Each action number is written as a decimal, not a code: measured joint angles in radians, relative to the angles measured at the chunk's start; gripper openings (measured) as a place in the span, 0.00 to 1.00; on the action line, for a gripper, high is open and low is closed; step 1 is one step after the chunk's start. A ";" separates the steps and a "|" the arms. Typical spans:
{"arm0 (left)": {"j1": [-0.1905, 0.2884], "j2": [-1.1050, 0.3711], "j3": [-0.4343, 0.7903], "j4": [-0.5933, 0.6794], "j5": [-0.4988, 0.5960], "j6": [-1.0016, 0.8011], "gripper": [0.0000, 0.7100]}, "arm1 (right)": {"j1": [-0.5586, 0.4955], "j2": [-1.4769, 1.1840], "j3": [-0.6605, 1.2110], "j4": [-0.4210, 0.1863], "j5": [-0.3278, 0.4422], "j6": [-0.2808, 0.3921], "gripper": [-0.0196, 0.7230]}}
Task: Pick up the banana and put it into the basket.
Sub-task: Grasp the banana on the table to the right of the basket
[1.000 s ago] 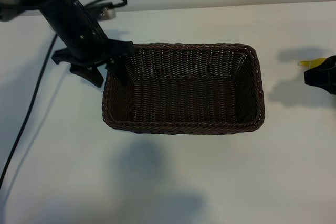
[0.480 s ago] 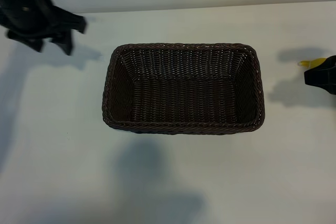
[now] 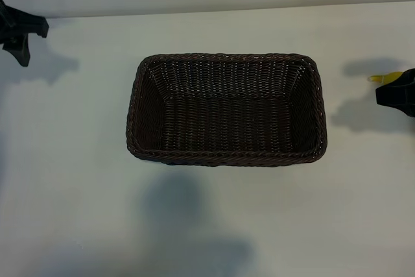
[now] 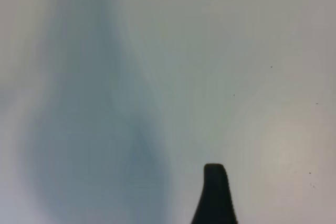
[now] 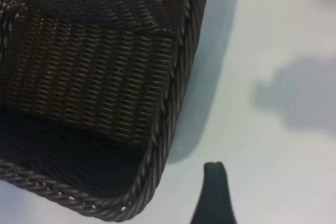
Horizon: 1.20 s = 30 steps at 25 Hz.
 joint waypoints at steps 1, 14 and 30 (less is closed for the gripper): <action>0.000 -0.018 0.001 0.001 0.000 0.002 0.82 | 0.000 0.000 0.000 0.000 0.000 0.000 0.80; 0.000 -0.548 0.430 0.009 0.000 0.008 0.82 | 0.000 0.000 0.000 0.000 0.014 0.000 0.80; 0.000 -1.356 0.971 -0.061 -0.102 0.006 0.82 | 0.000 0.000 0.000 0.000 0.015 0.000 0.80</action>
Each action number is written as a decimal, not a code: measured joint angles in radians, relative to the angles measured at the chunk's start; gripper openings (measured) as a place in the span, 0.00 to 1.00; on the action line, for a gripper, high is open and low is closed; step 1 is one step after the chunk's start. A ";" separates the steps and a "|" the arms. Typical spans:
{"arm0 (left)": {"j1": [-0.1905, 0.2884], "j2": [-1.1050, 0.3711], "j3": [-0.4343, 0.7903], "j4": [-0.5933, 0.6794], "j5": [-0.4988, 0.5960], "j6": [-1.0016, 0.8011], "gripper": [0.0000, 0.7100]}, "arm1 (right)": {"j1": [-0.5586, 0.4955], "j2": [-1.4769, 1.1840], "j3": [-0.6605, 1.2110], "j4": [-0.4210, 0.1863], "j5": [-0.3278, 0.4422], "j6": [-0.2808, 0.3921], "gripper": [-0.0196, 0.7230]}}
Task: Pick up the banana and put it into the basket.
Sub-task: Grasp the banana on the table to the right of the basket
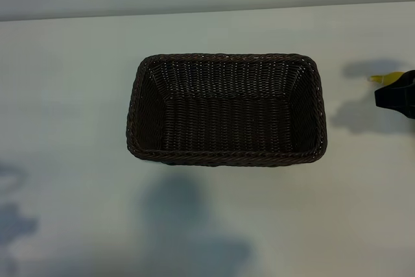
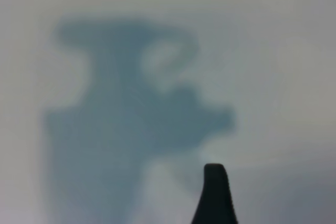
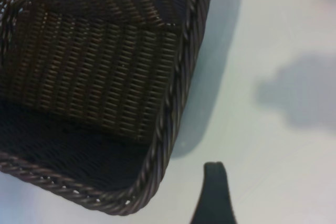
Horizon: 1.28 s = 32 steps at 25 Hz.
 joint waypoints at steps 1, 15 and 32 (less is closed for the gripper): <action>0.000 -0.030 0.018 -0.018 -0.005 0.000 0.82 | 0.000 0.000 0.000 0.000 0.000 0.000 0.80; 0.000 -0.202 0.066 -0.051 -0.021 0.008 0.82 | 0.000 0.000 0.000 0.000 0.003 0.000 0.80; 0.000 -0.414 0.069 -0.051 -0.020 0.008 0.82 | 0.000 0.021 -0.008 -0.286 -0.030 0.219 0.80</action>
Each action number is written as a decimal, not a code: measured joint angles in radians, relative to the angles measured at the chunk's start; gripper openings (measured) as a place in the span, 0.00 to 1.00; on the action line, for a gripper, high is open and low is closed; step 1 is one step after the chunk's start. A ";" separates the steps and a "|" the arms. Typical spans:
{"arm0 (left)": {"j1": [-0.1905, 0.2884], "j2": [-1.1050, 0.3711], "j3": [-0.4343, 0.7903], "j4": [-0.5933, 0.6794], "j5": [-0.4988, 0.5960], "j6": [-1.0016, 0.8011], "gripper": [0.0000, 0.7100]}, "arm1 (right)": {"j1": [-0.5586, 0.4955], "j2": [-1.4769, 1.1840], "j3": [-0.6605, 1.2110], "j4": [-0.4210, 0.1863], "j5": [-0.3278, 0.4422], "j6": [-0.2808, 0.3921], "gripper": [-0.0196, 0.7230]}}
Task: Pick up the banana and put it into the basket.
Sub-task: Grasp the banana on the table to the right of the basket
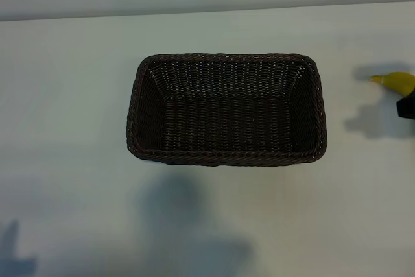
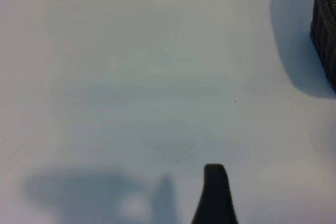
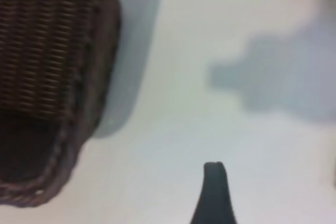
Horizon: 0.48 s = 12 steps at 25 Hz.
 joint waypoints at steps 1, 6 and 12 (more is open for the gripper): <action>0.000 0.000 0.000 0.000 0.000 0.000 0.82 | 0.000 0.013 -0.009 -0.022 0.001 0.019 0.80; 0.000 0.000 0.000 0.000 0.000 0.000 0.82 | 0.000 0.116 -0.112 -0.185 0.000 0.158 0.80; 0.000 0.000 0.000 0.000 0.000 0.000 0.82 | 0.000 0.301 -0.257 -0.322 0.066 0.247 0.80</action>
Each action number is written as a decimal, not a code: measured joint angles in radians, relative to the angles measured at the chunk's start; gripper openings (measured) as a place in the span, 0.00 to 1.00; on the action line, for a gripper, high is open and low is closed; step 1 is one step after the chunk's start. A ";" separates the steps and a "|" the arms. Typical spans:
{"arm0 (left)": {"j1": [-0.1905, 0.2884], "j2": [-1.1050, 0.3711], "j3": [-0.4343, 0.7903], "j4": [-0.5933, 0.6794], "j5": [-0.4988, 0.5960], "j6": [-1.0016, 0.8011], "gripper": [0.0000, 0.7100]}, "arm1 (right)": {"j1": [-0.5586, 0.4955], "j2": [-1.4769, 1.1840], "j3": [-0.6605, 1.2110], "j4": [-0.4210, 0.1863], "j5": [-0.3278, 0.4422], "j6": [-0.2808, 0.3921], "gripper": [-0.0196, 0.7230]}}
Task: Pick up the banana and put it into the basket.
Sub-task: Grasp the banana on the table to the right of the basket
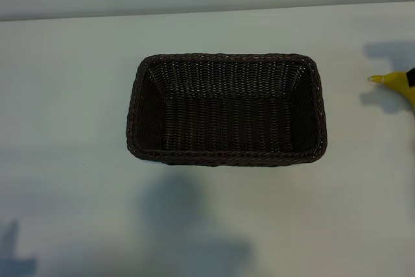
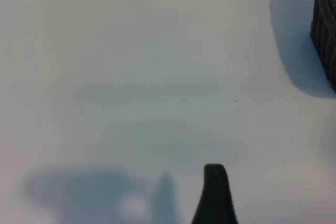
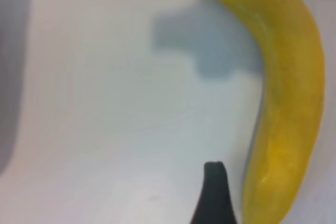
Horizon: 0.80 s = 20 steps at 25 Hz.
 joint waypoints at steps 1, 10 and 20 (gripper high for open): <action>0.000 0.000 0.000 0.000 0.000 0.000 0.82 | 0.000 0.029 -0.021 -0.008 0.004 0.002 0.80; 0.000 0.000 0.001 0.000 0.000 -0.001 0.82 | 0.000 0.213 -0.096 -0.058 0.000 0.005 0.80; 0.000 0.000 0.001 0.000 0.000 -0.001 0.82 | -0.001 0.318 -0.099 -0.094 -0.036 0.024 0.80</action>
